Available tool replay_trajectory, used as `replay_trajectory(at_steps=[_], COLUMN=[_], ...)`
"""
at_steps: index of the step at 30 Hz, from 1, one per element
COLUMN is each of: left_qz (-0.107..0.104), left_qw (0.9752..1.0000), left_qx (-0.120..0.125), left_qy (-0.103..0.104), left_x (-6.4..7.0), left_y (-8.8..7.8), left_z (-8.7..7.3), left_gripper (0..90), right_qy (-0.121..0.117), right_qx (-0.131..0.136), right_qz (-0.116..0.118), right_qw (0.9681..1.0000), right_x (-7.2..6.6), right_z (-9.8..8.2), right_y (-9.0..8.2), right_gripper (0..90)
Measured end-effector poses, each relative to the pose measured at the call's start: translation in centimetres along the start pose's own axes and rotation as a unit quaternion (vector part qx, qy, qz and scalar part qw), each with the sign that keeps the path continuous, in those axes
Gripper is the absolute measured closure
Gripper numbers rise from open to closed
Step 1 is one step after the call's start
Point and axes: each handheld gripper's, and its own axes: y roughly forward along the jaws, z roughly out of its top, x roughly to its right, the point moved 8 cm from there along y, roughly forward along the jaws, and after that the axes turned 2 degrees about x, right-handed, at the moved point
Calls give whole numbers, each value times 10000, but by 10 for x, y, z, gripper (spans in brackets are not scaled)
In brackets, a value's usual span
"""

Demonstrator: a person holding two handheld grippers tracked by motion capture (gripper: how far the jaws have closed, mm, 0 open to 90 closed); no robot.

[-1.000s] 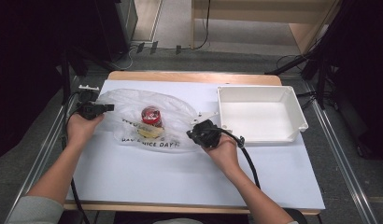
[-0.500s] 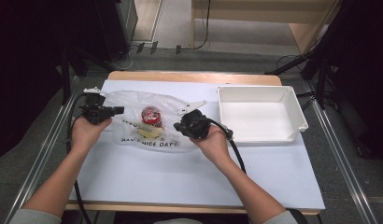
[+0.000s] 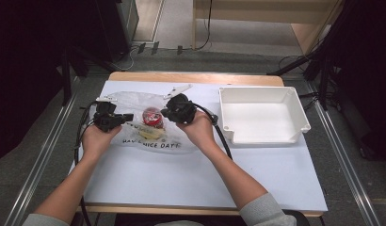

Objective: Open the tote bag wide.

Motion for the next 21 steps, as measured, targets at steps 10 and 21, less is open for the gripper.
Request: replay_trajectory(at_steps=[10,21], left_qz=[4,3], left_qw=[9997,9996], left_qx=[-225,-199], left_qy=[-60,193], left_x=[-6,-1], left_y=[11,7], left_z=[-21,-36], left_gripper=[900,900], right_qy=[195,490], right_qx=[-155,-190], right_qz=[-275,-503], right_qw=[9993,9974], right_x=[31,63], right_z=[-1,-9], right_y=[26,48], right_gripper=[900,900])
